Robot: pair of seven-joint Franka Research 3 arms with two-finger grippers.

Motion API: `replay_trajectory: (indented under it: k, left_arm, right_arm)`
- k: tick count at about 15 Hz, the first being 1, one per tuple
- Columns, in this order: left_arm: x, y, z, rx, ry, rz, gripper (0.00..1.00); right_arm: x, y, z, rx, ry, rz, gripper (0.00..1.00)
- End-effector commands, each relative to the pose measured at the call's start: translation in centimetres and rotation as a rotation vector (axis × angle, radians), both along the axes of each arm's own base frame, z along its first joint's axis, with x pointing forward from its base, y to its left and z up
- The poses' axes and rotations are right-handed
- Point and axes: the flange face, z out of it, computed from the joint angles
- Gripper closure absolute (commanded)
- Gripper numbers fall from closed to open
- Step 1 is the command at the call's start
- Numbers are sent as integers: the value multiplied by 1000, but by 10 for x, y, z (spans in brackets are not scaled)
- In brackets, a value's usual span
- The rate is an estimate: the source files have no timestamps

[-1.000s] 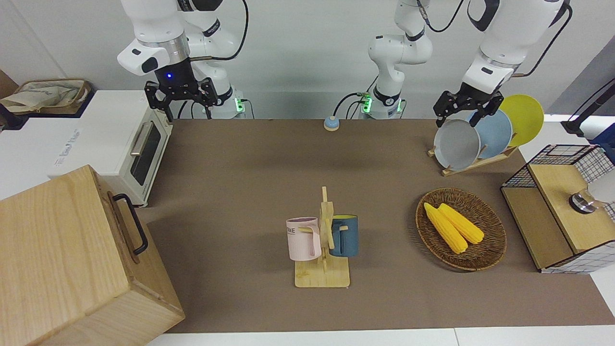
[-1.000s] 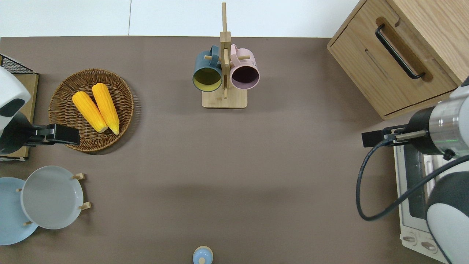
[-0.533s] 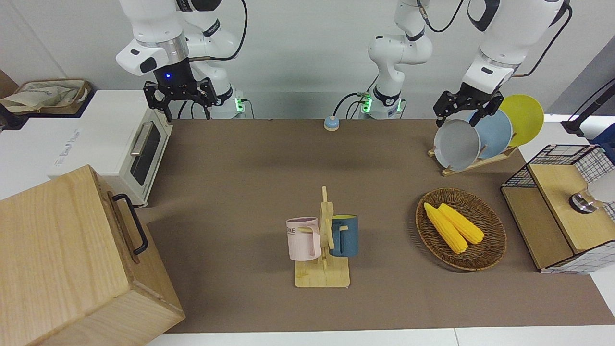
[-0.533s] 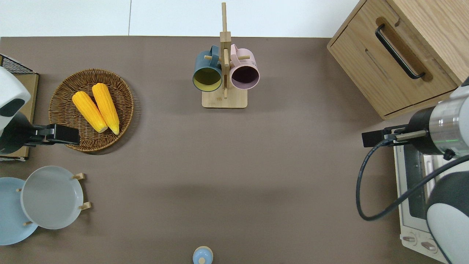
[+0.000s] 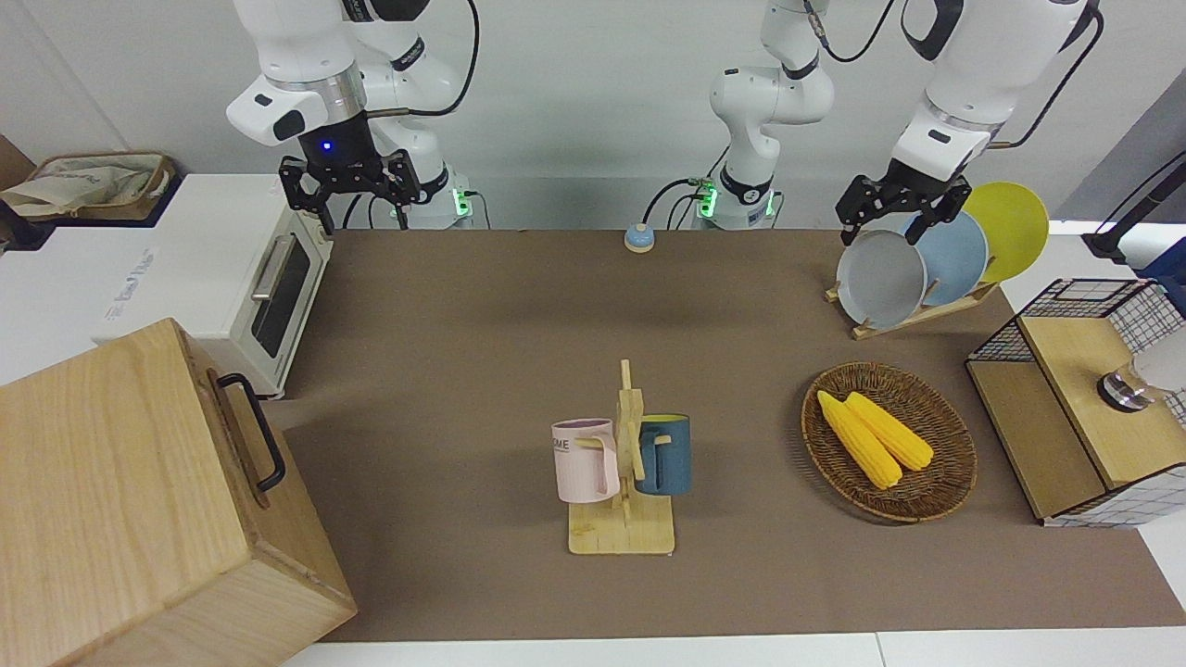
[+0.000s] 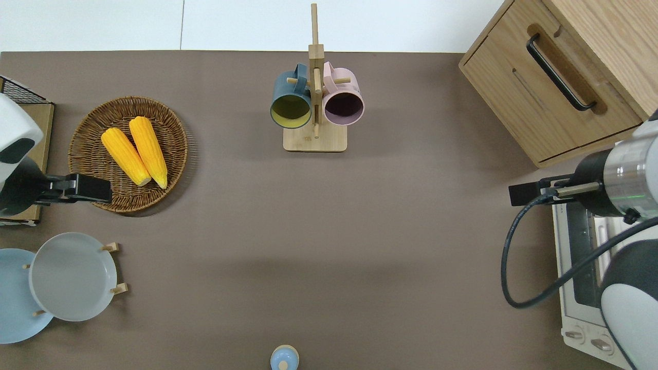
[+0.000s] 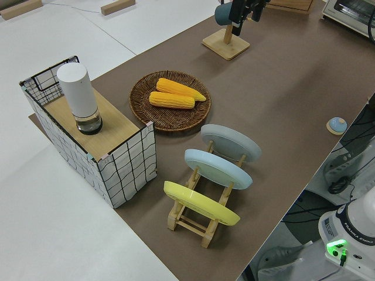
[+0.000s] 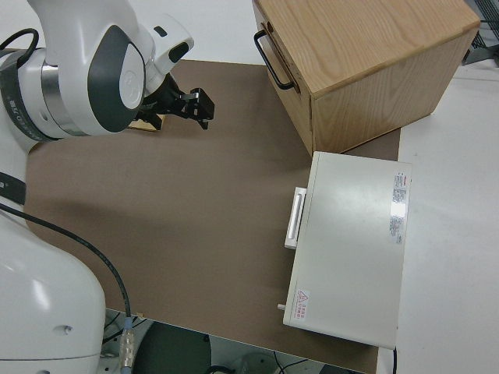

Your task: Slide drawer open with right arm

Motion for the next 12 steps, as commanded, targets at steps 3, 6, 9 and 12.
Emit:
replay_trajectory:
  k: [3, 6, 9, 12]
  left_arm:
    - [-4, 2, 4, 12, 2, 1, 2]
    - [-4, 2, 4, 12, 2, 1, 5]
    - [-4, 2, 4, 11, 3, 1, 2]
    - [-4, 2, 4, 12, 2, 1, 2]
  right_arm:
    - [3, 6, 3, 22, 0, 22, 17]
    - [3, 7, 10, 25, -12, 24, 17]
    - [3, 8, 10, 23, -15, 27, 17]
    - [3, 4, 10, 4, -11, 23, 17]
